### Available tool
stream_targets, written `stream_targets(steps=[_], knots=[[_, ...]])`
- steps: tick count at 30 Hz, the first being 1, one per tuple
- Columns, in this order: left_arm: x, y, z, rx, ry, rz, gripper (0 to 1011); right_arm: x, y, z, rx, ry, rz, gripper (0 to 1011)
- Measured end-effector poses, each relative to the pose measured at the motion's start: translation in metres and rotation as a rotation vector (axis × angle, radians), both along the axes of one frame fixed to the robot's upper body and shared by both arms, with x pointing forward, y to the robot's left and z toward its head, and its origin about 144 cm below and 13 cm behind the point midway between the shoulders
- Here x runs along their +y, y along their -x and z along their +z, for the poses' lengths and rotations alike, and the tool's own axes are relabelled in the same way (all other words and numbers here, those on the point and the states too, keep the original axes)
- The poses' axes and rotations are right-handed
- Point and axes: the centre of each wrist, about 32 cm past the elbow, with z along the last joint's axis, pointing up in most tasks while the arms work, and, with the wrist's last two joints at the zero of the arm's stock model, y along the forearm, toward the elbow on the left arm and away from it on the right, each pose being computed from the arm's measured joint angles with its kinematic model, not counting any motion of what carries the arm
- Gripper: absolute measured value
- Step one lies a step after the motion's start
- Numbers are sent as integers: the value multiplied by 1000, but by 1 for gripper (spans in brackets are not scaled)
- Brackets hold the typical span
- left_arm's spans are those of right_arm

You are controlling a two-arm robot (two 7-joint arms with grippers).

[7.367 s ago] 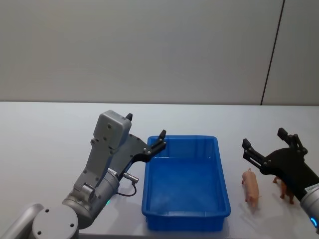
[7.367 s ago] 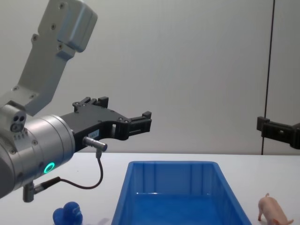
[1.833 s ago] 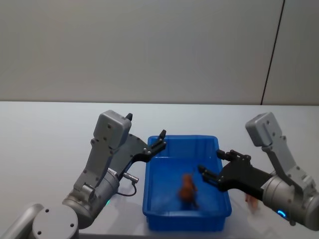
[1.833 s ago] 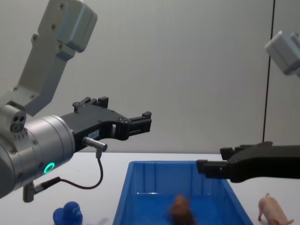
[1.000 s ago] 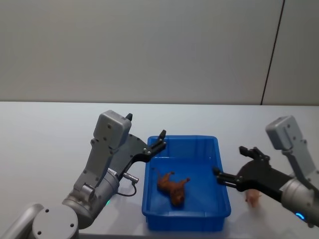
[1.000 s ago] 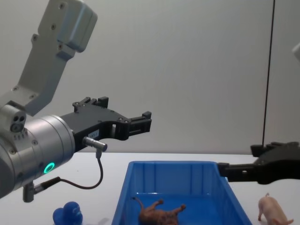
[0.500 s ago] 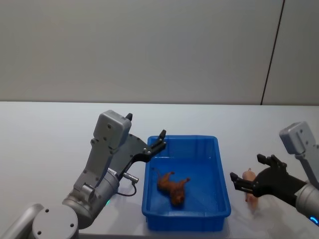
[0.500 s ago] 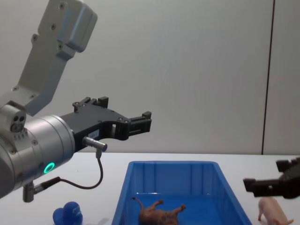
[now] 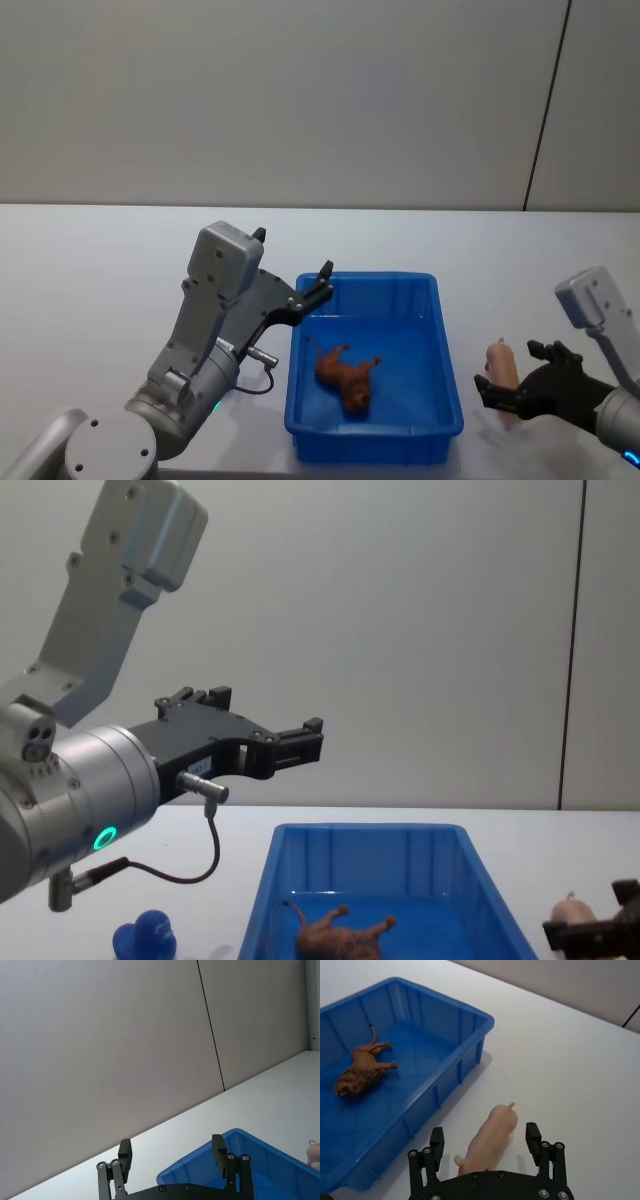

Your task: Pick up the two dolls from the table and place them into the box.

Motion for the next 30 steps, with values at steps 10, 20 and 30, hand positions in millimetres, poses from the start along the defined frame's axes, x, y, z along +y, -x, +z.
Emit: stream_targets(steps=[10, 20, 30], knots=[[0, 0, 0, 0, 0, 0, 1001, 3, -5, -9, 68, 18, -23, 1001], [0, 0, 0, 0, 0, 0, 1001, 5, -10, -13, 113, 17, -38, 784], [0, 0, 0, 0, 0, 0, 1001, 8, -15, -13, 141, -5, -52, 449]])
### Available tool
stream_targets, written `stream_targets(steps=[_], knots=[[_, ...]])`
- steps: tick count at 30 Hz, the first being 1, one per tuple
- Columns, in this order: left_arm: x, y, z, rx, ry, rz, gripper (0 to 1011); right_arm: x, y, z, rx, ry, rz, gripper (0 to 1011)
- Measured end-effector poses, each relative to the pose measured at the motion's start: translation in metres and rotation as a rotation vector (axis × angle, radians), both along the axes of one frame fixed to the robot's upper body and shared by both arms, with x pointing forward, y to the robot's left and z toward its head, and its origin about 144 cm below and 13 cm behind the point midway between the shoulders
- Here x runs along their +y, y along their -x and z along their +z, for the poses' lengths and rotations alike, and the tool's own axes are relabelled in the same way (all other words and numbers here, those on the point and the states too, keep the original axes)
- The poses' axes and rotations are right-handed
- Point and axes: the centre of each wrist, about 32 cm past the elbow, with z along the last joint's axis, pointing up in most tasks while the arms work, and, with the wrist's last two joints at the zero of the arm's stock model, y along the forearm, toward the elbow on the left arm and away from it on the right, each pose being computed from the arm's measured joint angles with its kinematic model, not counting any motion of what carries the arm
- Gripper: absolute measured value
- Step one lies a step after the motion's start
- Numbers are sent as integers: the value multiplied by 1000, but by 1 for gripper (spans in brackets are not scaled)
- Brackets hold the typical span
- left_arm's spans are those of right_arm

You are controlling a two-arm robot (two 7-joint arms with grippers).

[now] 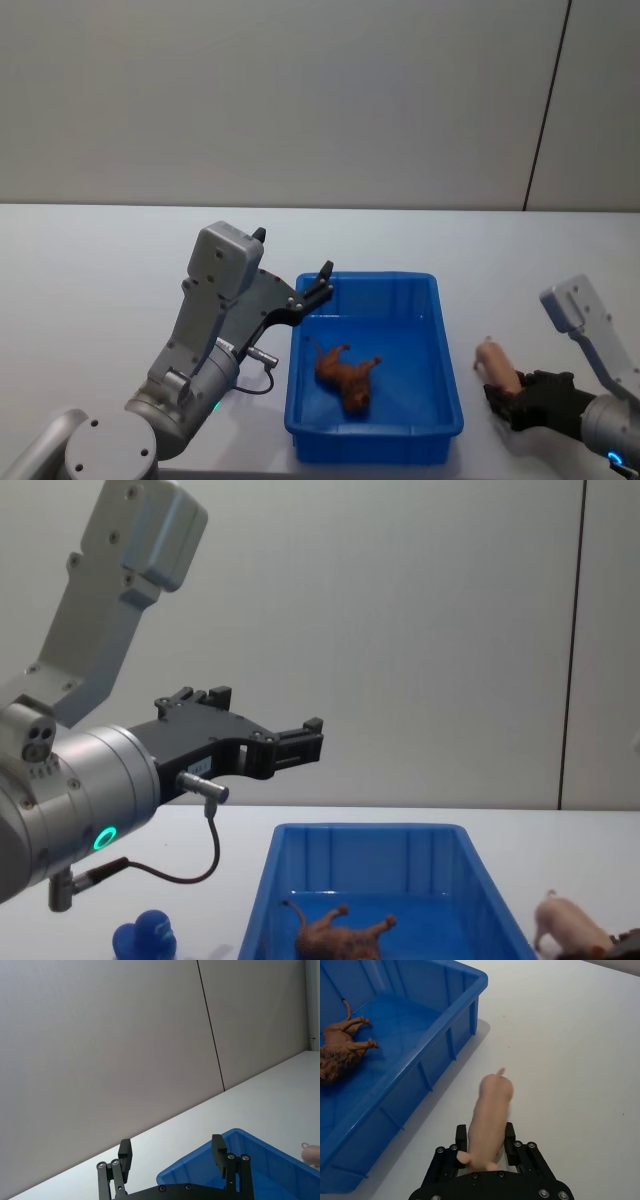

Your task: Pick up the two dolls from the table and place them into the box.

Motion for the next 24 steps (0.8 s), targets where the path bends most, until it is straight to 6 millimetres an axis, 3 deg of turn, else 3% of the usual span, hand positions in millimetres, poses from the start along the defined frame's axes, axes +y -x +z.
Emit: stream_targets(steps=[5, 13, 24], knots=[[0, 0, 0, 0, 0, 0, 1001, 0, -1, 2, -6, -12, -13, 369], [0, 0, 0, 0, 0, 0, 1001, 0, -2, 9, -67, -50, -32, 369], [0, 0, 0, 0, 0, 0, 1001, 0, 2, 35, -200, -147, -6, 369]])
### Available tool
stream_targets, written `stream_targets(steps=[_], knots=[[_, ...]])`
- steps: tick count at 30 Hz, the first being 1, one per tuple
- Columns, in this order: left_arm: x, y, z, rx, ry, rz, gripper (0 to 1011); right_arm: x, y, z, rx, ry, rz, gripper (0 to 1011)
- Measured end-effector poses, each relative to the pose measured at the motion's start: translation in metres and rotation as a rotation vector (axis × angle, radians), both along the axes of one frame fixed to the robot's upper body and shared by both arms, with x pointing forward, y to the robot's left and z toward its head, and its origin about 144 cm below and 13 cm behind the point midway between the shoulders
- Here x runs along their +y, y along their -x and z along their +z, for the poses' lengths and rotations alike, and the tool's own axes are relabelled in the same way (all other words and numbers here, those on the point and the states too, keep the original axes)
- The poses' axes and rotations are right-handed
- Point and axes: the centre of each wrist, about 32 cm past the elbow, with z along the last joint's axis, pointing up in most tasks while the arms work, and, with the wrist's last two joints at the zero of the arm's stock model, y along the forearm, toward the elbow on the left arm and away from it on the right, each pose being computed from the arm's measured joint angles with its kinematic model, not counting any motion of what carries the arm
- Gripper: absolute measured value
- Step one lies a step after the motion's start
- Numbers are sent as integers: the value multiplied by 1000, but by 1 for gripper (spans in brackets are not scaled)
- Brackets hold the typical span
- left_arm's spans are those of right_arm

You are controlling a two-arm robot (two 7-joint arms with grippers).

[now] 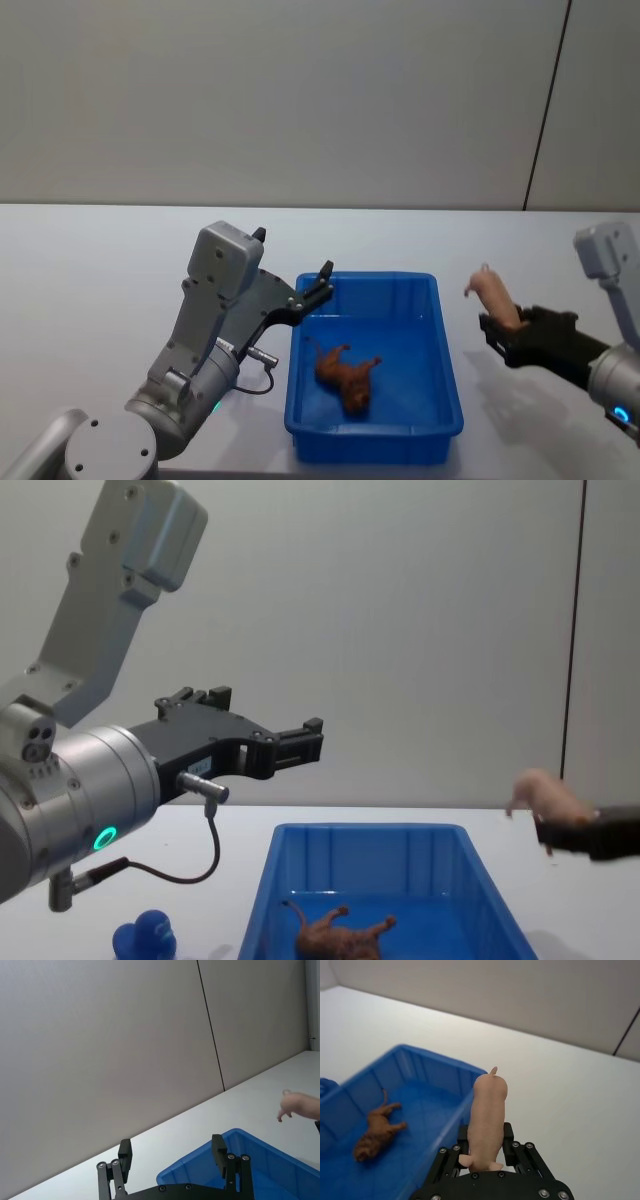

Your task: Pick up the two dolls from the table and place them into the box.

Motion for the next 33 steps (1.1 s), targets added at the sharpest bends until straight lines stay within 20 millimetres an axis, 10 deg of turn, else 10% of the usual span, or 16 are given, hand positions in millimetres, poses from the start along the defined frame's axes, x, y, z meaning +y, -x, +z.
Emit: stream_targets(steps=[21, 33], knots=[[0, 0, 0, 0, 0, 0, 1001, 42, 10, 12, 16, -8, 178, 384], [0, 0, 0, 0, 0, 0, 1001, 57, 14, 6, 42, -2, 211, 772]])
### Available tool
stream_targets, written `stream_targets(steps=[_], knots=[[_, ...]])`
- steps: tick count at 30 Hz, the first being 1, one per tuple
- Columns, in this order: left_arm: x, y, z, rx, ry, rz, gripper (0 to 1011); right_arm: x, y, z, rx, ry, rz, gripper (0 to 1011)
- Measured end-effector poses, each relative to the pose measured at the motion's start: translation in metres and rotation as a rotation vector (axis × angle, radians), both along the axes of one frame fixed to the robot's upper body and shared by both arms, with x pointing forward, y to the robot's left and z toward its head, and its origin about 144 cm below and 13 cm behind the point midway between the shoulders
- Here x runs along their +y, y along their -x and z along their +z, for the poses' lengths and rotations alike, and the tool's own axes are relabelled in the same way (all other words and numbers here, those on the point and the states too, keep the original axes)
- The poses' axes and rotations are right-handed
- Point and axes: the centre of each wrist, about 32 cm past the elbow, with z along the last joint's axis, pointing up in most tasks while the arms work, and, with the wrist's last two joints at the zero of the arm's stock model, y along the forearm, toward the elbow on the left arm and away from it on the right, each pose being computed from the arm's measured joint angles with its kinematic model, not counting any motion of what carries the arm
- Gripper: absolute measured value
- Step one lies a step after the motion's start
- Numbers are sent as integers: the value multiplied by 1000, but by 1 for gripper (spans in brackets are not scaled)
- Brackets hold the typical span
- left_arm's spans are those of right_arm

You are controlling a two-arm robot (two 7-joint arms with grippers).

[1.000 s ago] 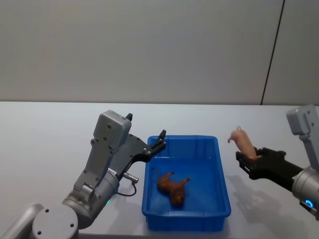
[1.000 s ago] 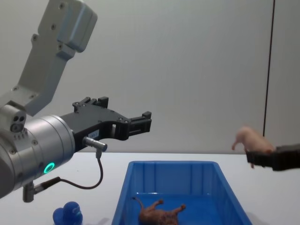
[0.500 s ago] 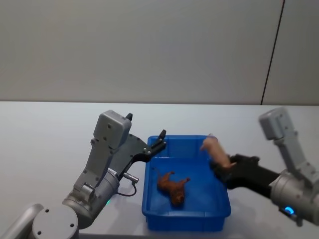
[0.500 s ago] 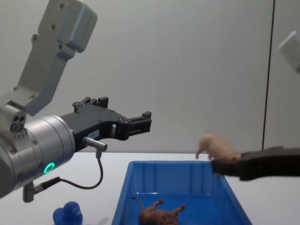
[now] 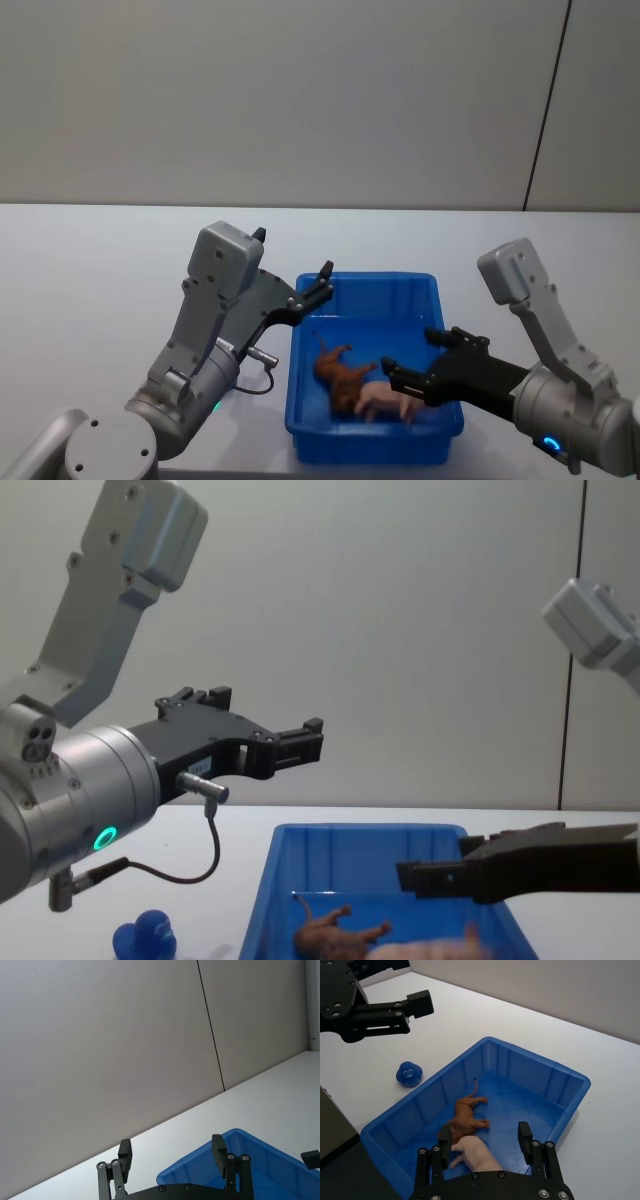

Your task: Pick up the two dolls from the table and place them into the box.

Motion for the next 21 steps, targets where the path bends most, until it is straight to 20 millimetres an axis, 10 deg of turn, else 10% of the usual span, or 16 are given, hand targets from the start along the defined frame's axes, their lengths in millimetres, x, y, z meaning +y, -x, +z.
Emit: stream_targets(steps=[9, 21], knots=[[0, 0, 0, 0, 0, 0, 1001, -15, -4, 0, -36, -19, -28, 1001], [0, 0, 0, 0, 0, 0, 1001, -48, -18, -5, -89, -13, -74, 1001]])
